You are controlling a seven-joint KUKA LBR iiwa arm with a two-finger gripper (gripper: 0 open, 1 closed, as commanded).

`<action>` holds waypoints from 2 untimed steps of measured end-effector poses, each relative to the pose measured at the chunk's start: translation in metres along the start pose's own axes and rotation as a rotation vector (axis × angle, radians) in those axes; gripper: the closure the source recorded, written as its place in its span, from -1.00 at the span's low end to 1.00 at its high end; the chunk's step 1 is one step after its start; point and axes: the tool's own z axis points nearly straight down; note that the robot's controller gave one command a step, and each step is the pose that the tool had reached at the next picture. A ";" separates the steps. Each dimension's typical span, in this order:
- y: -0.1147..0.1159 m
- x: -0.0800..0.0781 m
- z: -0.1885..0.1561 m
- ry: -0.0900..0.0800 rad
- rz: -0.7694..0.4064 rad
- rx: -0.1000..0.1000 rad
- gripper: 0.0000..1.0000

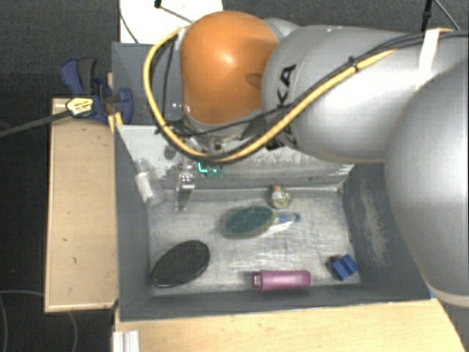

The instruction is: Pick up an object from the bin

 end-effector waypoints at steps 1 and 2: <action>-0.049 0.044 0.156 -0.001 -0.056 0.002 -1.00; 0.000 0.096 0.164 -0.002 -0.080 -0.001 -1.00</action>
Offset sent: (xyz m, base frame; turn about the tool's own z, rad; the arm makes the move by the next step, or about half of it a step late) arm -0.0435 -0.0480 -0.1523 -0.0574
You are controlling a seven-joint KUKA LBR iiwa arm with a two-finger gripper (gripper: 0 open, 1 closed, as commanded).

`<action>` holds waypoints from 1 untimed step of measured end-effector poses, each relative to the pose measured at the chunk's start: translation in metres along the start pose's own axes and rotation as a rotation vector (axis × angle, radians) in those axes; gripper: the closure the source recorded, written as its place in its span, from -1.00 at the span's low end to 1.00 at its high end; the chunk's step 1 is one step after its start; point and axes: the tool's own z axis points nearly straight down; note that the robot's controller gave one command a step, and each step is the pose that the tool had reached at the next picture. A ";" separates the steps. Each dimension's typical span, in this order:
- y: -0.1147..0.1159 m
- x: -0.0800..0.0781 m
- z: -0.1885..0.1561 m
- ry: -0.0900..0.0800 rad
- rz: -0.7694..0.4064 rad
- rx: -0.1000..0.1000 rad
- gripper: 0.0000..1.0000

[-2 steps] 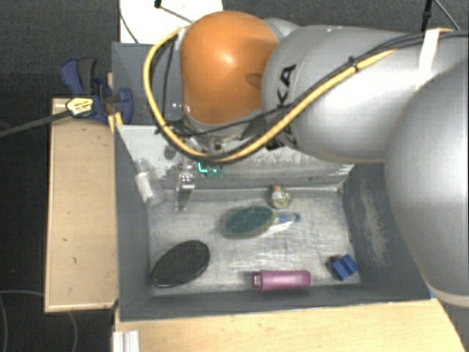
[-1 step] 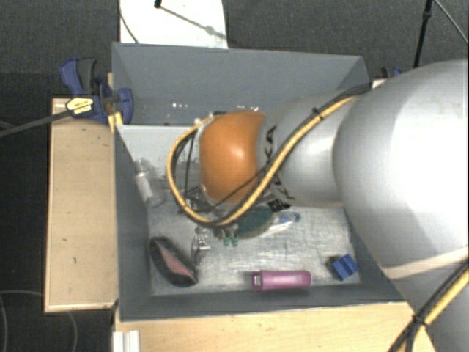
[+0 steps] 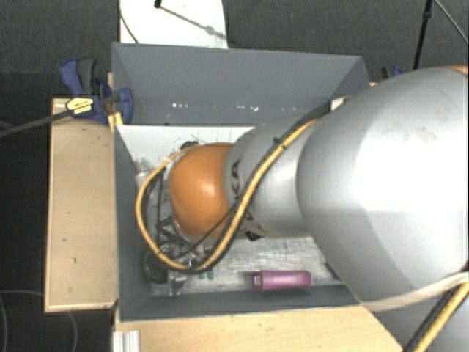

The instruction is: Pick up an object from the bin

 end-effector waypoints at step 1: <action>-0.003 -0.004 -0.002 -0.006 0.011 0.000 1.00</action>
Offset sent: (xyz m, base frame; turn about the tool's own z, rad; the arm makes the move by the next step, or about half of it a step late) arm 0.0000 0.0000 0.0000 0.0000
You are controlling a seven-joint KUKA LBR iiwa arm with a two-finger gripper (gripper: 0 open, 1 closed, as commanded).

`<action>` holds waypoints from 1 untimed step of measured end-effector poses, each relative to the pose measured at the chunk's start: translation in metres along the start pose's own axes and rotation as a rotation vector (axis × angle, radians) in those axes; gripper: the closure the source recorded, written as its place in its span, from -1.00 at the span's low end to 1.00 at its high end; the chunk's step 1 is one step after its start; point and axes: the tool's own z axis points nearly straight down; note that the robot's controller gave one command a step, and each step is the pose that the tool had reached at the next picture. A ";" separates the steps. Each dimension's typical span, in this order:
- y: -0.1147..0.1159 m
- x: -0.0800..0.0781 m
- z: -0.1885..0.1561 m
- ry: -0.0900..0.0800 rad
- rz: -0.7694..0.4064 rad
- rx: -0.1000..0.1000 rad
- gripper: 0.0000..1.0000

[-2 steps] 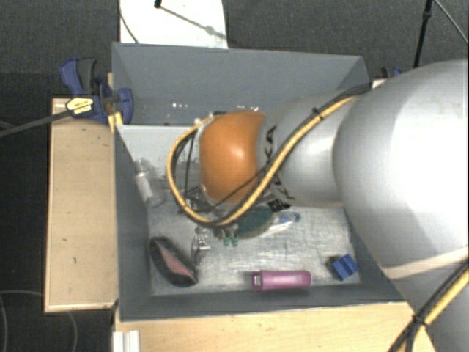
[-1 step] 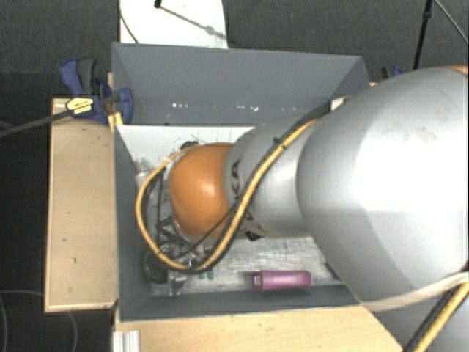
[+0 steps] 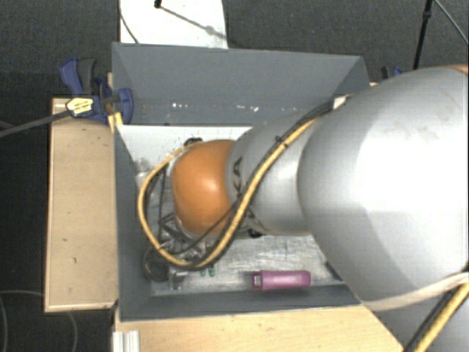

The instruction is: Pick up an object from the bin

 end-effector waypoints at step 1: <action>-0.019 -0.029 -0.001 -0.005 -0.108 -0.005 1.00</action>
Offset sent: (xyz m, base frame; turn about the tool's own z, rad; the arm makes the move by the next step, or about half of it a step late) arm 0.0274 -0.0196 -0.0032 -0.1076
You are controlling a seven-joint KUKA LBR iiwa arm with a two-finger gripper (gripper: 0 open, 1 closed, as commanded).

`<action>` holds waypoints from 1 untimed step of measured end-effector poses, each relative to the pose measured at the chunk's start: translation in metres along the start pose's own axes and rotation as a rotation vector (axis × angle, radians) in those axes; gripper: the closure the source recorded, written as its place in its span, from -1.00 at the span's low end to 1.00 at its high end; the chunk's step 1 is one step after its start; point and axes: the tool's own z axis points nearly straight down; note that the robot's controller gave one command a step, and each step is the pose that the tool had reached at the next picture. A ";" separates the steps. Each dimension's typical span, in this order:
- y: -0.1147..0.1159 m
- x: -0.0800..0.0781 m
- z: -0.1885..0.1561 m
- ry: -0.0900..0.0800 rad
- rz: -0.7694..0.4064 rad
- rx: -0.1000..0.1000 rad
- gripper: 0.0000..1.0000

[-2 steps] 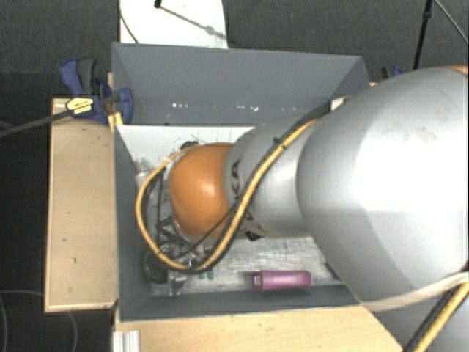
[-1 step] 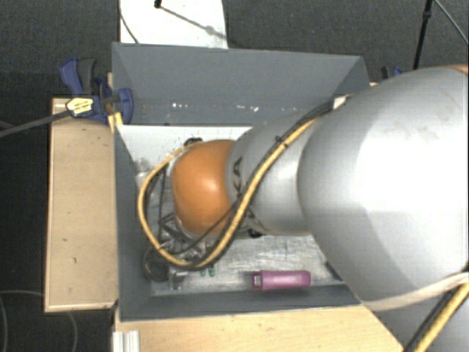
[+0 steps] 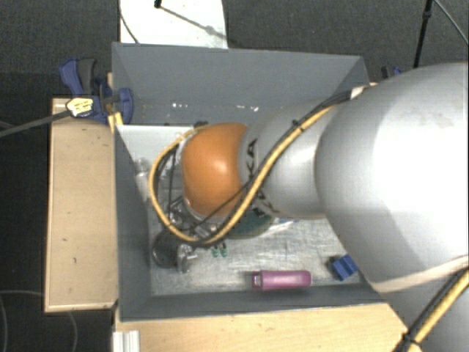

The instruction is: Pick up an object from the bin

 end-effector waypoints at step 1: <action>-0.025 0.025 -0.055 0.004 -0.258 0.005 1.00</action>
Offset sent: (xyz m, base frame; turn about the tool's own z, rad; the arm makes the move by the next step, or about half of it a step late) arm -0.0212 -0.0295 0.0536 -0.2598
